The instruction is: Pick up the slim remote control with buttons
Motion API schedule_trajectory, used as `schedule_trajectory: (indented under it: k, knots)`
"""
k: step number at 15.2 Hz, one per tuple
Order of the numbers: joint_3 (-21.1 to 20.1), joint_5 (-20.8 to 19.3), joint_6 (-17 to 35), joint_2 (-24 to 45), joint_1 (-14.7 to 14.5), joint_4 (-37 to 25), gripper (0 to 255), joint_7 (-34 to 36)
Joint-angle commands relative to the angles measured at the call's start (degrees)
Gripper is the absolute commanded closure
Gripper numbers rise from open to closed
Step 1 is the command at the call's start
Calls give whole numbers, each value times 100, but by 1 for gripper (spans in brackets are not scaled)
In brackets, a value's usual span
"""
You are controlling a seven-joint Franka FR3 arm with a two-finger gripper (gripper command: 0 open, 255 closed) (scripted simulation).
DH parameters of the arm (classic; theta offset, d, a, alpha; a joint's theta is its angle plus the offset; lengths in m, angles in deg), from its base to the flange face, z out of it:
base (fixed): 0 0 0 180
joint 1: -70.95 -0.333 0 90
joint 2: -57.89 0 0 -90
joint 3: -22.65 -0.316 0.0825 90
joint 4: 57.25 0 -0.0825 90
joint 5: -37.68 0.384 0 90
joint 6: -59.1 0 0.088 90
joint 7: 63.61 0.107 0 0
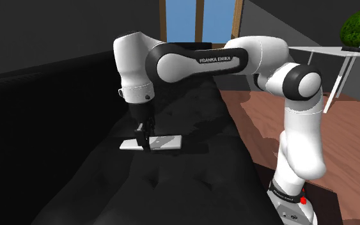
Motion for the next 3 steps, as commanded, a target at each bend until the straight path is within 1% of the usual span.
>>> schedule_trajectory:
  k: [1,3]
  knots:
    - [-5,-27,-175,65,-26,-233,255,12]
    - [-6,-29,-188,68,-28,-249,255,12]
